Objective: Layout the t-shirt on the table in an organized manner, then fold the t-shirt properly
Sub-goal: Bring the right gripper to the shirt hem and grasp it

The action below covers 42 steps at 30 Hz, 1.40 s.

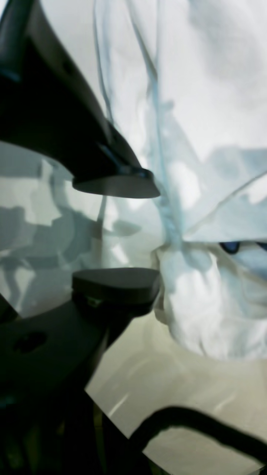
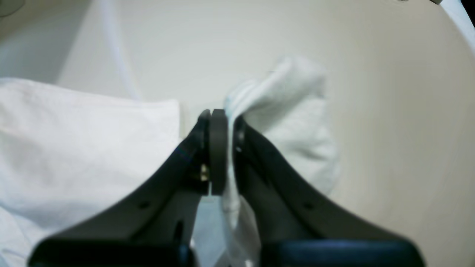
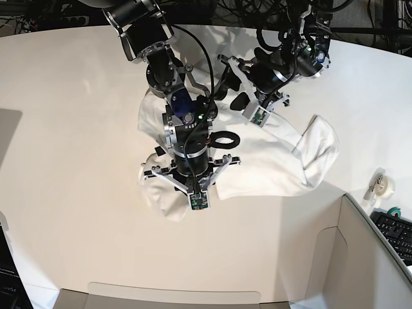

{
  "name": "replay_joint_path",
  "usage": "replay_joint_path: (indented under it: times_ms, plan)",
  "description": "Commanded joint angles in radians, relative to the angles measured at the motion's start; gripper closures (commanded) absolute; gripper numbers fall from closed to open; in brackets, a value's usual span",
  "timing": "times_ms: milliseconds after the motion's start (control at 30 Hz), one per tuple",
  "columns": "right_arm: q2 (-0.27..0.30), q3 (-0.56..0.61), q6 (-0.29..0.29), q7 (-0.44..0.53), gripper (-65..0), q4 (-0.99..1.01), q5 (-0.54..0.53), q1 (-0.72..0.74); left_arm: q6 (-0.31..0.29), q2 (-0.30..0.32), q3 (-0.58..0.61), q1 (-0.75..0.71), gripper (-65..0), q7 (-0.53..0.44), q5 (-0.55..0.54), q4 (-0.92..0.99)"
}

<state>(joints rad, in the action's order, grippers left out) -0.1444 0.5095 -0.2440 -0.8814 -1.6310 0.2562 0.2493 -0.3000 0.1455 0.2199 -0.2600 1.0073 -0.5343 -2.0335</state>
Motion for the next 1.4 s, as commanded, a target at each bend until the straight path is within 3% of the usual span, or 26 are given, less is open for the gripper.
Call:
replay_joint_path:
  times_ms: [0,167,533,733,967,1300,1367]
  plan:
    - [-0.013,0.011,-0.004,0.054,0.0,-0.019,0.01,0.025,-0.003,-0.016,-0.003,0.005,-28.1,-0.026,-0.016,-0.011]
    - [-0.013,0.077,-0.004,0.127,0.0,-0.015,0.01,0.028,-0.003,-0.06,-0.003,0.046,-28.1,-0.031,-0.016,0.018]
    - [-0.013,0.085,0.005,0.133,0.0,-0.016,0.01,0.052,-0.003,-0.131,0.005,0.069,-28.1,-0.031,-0.016,0.067]
    - [0.076,0.09,0.007,0.133,0.0,-0.013,0.01,0.06,-0.006,-0.174,0.011,0.092,-28.1,-0.02,-0.016,0.076]
    - [0.184,0.09,0.007,0.127,0.0,-0.002,0.01,0.041,-0.001,-0.179,0.117,0.129,-28.0,-0.031,-0.014,0.182]
    - [0.193,0.091,0.007,0.127,0.0,0.048,0.01,0.017,0.002,-0.18,0.253,0.186,-28.0,-0.083,-0.011,0.261]
    - [0.194,0.091,0.007,0.127,0.0,0.047,0.012,0.015,0.038,-0.18,0.263,0.206,-28.0,-0.083,-0.011,0.299]
